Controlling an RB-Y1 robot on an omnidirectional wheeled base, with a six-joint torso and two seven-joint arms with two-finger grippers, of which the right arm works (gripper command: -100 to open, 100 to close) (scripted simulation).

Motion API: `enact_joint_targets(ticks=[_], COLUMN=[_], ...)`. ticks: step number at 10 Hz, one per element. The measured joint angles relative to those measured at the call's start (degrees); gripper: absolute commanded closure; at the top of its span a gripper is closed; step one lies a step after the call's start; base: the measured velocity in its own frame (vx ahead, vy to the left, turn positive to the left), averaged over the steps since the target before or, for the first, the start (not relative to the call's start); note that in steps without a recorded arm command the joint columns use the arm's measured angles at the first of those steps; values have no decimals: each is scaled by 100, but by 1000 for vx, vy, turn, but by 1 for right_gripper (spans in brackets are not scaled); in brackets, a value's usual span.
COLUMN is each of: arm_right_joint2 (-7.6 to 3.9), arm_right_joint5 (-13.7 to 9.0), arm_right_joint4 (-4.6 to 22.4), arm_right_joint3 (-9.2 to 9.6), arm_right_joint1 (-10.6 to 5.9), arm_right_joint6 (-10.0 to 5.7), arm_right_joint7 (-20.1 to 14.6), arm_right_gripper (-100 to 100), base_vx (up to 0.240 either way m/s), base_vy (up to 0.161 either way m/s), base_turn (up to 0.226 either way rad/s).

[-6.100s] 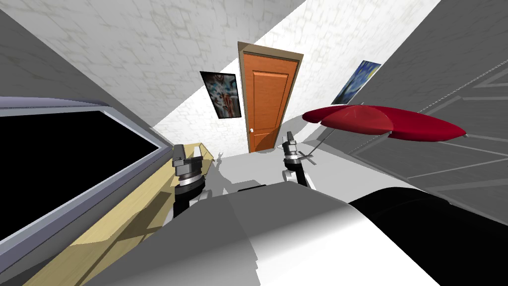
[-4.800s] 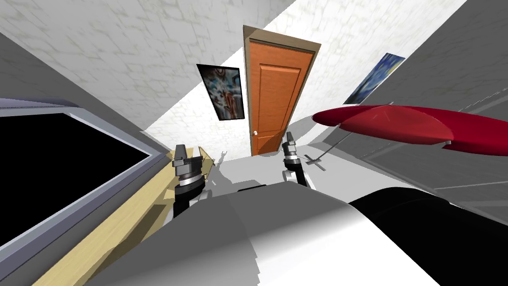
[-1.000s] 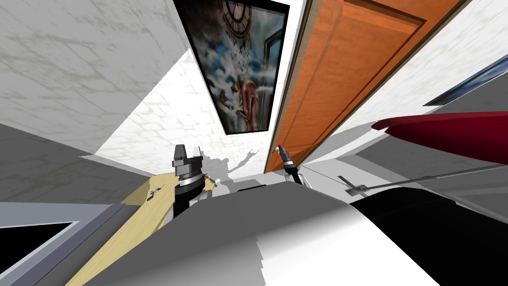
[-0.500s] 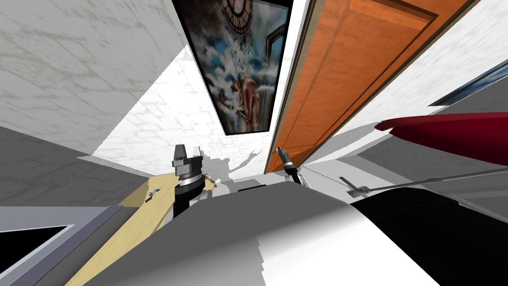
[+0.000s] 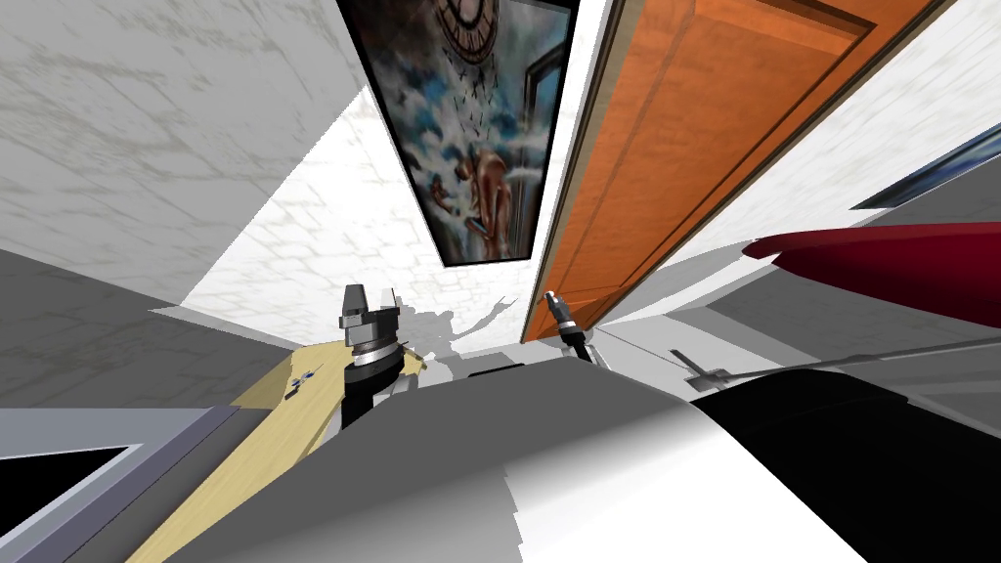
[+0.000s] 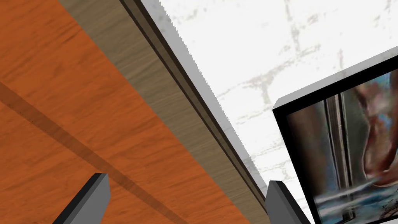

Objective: Pull the door open

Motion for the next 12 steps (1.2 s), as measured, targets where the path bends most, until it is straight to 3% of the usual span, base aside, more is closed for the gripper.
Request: enact_joint_targets(ticks=[12], arm_right_joint2=[2], arm_right_joint5=[342], arm_right_joint4=[1189], arm_right_joint3=[-258], arm_right_joint1=[-330], arm_right_joint6=[-373], arm_right_joint7=[918], arm_right_gripper=[-100], base_vx=[-1], base_vy=[-20], base_turn=[9])
